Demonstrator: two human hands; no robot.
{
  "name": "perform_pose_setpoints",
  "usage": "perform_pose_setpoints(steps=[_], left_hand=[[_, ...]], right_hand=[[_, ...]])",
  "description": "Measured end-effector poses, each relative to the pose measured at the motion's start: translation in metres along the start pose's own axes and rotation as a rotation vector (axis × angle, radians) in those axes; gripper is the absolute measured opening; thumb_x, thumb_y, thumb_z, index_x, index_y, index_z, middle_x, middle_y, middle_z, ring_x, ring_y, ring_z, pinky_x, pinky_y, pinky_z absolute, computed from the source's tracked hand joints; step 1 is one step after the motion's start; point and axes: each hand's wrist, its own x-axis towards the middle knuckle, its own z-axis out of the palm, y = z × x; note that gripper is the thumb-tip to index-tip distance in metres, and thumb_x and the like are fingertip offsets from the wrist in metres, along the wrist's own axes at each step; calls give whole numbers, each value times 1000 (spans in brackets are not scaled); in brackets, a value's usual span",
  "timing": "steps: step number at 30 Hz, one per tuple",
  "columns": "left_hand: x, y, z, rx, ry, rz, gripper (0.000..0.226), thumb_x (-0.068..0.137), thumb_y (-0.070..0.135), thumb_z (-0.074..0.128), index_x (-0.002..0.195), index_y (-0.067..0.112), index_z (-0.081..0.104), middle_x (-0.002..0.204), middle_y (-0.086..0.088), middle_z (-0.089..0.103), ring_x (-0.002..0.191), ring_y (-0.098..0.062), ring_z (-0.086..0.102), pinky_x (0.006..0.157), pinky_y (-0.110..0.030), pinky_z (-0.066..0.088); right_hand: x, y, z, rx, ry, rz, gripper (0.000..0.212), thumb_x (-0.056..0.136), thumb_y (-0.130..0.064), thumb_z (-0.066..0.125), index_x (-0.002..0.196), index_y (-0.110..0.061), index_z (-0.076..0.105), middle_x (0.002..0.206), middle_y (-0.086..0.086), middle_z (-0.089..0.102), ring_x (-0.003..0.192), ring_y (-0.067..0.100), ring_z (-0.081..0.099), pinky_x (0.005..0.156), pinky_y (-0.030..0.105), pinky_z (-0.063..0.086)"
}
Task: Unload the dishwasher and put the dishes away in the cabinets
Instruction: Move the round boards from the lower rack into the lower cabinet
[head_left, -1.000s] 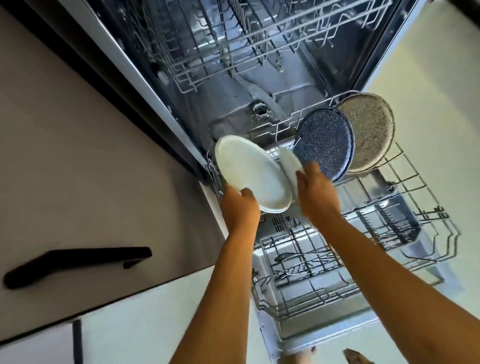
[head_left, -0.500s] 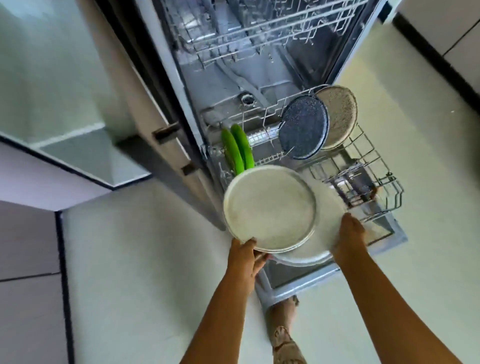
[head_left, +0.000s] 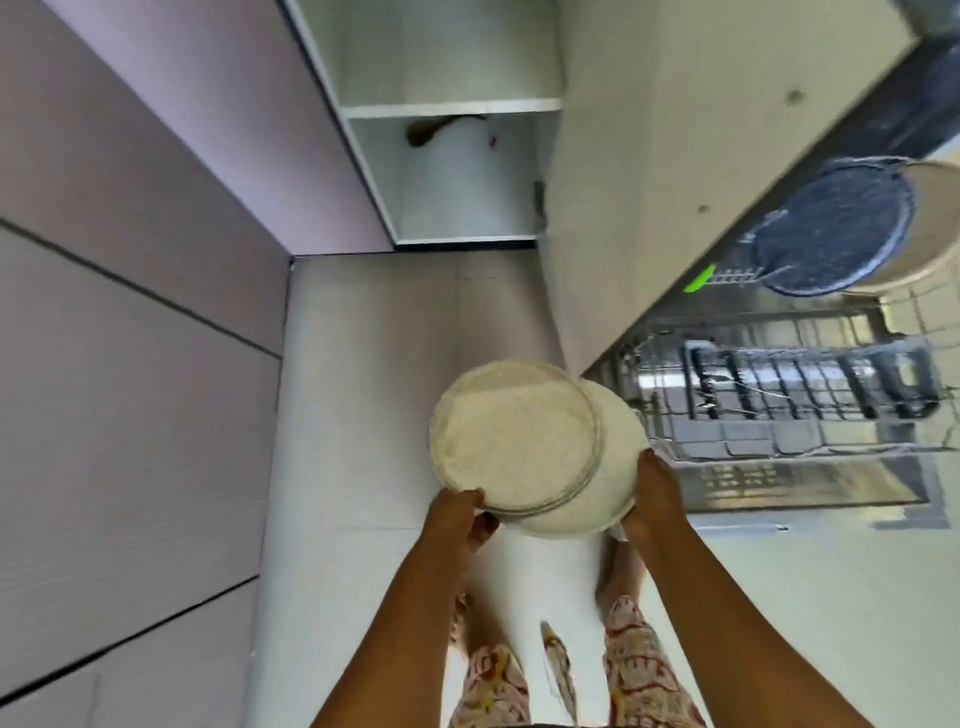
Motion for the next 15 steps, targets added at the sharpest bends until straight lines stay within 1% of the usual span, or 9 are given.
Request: perform_pose_setpoints(steps=[2,3,6,8,10,12,14,15], left_hand=[[-4,26,-20,-32,0,49,40,93,-5,46,131,4,46,90,-10,56,77,-23,56,65,-29,52],[-7,40,-32,-62,-4,77,39,93,-5,46,131,3,46,90,-10,57,77,-23,56,66,-28,53],[-14,79,-55,-141,-9,155,39,93,-6,45,131,3,47,94,-10,58,80,-22,56,77,-32,52],[-20,101,-68,-174,-25,204,40,93,-5,44,132,3,46,102,-11,59,82,-21,57,83,-32,48],[-27,118,-72,-186,-44,259,39,95,-2,43,132,6,46,102,-9,60,84,-20,58,81,-33,49],[-35,136,-73,-198,-61,316,38,96,1,43,133,11,45,102,-7,60,86,-21,58,81,-35,50],[-39,155,-68,-223,-79,371,40,97,4,44,135,16,43,115,-10,58,91,-24,59,82,-37,50],[-41,163,-63,-238,-82,400,41,97,4,44,136,19,41,123,-11,55,95,-26,59,80,-37,51]], right_hand=[[-16,-4,35,11,-100,-28,25,100,-24,43,115,-12,58,107,10,61,92,24,60,90,42,48],[-23,-4,54,22,-148,-39,24,100,-23,42,115,-12,57,107,10,61,88,21,60,86,39,48],[-40,-11,101,11,-231,-51,34,100,-24,43,131,-11,50,121,10,59,93,21,60,81,36,51],[-52,-16,127,25,-279,-61,37,99,-23,46,134,-9,49,126,12,59,95,23,61,77,34,53],[-61,-21,145,70,-318,-70,37,98,-20,48,134,-8,49,125,13,59,96,24,61,76,36,52],[-68,-28,161,122,-359,-75,35,98,-18,48,131,-9,49,120,12,59,95,24,61,75,37,52],[-70,-37,175,164,-414,-81,30,98,-19,47,128,-14,47,118,10,59,98,23,60,74,37,54],[-70,-42,179,173,-436,-85,29,98,-19,46,127,-15,47,118,10,59,99,23,60,73,36,56]])
